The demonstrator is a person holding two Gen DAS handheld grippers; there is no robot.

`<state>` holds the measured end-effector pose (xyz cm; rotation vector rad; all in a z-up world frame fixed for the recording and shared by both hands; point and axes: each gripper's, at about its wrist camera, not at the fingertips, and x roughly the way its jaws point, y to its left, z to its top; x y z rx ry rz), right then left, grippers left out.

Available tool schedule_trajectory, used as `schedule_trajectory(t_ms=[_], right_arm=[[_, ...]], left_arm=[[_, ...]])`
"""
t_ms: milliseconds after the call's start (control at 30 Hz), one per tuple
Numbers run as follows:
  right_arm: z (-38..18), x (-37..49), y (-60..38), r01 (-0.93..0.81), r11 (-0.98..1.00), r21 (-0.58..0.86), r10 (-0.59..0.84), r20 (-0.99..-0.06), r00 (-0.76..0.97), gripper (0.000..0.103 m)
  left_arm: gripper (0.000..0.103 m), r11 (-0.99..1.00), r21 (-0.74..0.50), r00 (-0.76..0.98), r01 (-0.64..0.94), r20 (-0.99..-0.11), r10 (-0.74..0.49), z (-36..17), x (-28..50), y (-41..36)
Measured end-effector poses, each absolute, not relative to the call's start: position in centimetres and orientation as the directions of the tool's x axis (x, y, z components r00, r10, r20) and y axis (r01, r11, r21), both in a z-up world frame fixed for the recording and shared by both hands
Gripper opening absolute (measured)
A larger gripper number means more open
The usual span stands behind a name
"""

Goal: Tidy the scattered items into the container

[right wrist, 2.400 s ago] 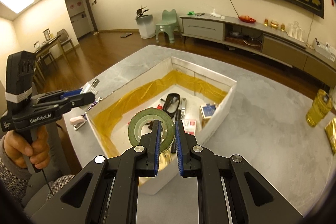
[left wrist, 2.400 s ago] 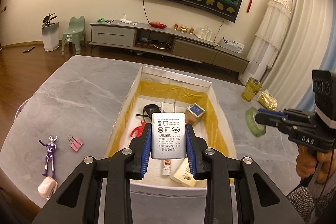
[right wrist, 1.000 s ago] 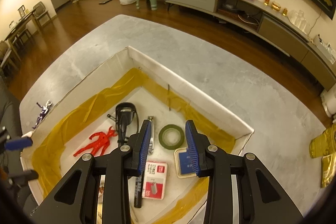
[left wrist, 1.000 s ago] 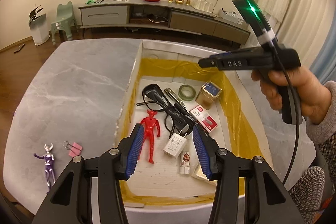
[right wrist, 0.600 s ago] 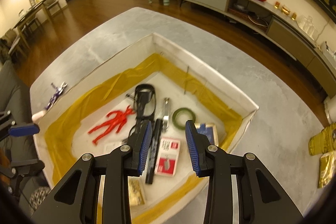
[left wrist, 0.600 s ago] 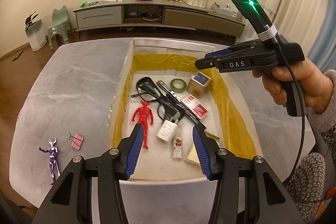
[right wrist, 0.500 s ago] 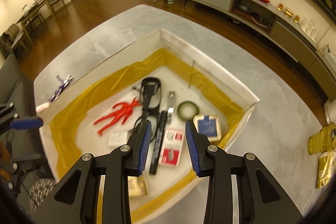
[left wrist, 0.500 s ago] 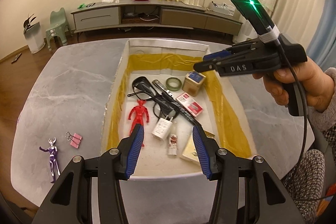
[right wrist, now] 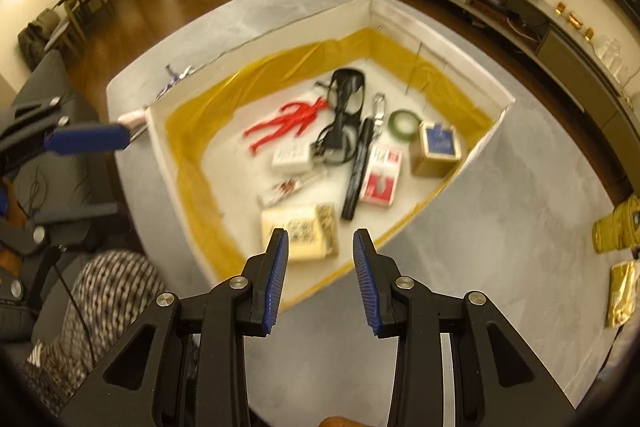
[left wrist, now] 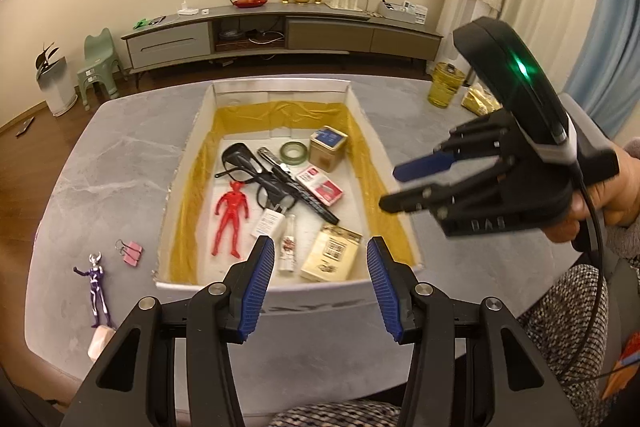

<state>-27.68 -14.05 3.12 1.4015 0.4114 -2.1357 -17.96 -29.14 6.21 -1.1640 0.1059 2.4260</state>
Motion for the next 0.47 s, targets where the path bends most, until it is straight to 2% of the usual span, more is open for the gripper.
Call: schedule_trajectory(t_ms=[467], right_arm=[[4.6, -22.9, -14.2, 0.625, -0.779, 0.049, -0.318, -0.89, -0.327, 0.037]], left_arm=[[0.05, -0.898, -0.102, -0.541, -0.427, -0.768, 0.344, 7.1, -14.8, -27.4]])
